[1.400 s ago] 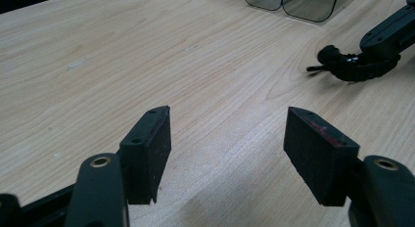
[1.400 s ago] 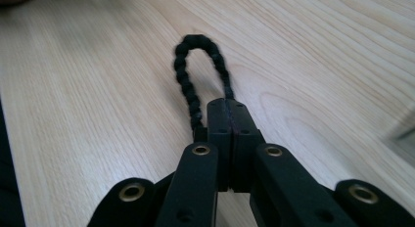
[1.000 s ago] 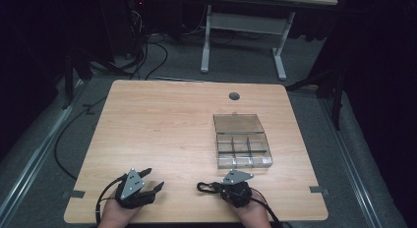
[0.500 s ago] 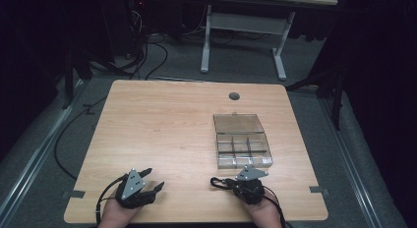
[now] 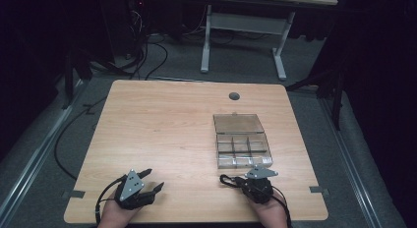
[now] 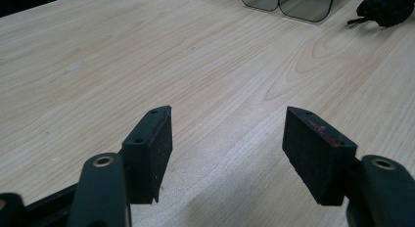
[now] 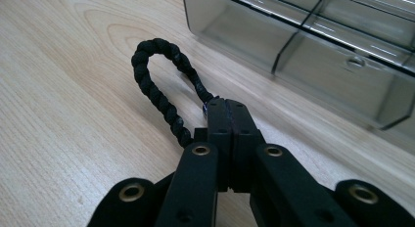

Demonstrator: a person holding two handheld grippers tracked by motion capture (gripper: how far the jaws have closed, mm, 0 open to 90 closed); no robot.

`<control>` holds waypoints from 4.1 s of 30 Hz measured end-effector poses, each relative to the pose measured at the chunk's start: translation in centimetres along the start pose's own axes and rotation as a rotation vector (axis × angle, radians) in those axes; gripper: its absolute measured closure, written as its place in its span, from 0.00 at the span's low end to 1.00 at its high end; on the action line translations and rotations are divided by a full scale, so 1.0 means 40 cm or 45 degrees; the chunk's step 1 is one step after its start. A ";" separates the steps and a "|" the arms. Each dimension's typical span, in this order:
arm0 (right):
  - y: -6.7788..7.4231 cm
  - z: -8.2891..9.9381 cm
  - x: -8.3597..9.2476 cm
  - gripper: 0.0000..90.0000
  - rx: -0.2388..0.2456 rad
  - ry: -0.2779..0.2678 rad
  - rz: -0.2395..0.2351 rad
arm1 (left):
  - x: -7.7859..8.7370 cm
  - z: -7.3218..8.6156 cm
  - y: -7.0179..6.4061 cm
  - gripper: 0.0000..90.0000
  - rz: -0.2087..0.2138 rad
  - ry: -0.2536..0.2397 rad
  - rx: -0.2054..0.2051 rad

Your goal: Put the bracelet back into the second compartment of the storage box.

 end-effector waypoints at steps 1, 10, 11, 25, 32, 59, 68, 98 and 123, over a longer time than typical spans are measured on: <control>-0.001 0.002 0.002 1.00 -0.012 0.004 -0.002 | 0.000 0.000 -0.001 0.40 0.002 0.000 -0.003; -0.023 -0.019 0.038 1.00 -0.015 -0.068 0.046 | 0.000 0.000 -0.003 0.40 0.007 0.000 -0.012; -0.034 -0.015 0.036 1.00 -0.024 -0.064 0.056 | -0.001 0.000 -0.003 0.40 0.010 0.001 -0.011; -0.014 0.021 0.060 0.99 -0.027 -0.015 0.061 | -0.004 -0.001 -0.004 0.40 0.016 0.004 -0.010; -0.084 0.025 0.078 0.96 -0.096 0.041 0.138 | -0.004 0.001 -0.004 0.42 0.012 0.014 -0.013; -0.098 0.012 0.077 0.87 -0.137 0.429 0.150 | -0.004 0.002 -0.005 0.41 0.023 0.021 -0.023; -0.076 0.008 0.078 0.82 -0.078 0.591 0.158 | -0.007 0.002 -0.011 0.41 0.025 0.033 -0.049; 0.025 -0.041 0.025 0.56 0.022 0.767 0.076 | -0.006 0.002 -0.016 0.40 0.040 0.031 -0.062; 0.042 -0.044 -0.029 0.79 0.232 0.849 0.133 | -0.006 0.001 -0.018 0.40 0.044 0.028 -0.065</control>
Point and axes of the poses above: each handheld gripper's, and its own axes: x roughly backward along the jaws, z roughly out of its underside, y roughly to its left, the point moved 10 cm from there along -x, roughly forward along the jaws, and after that the axes turned 12 degrees about -x, right-handed, at the moved point
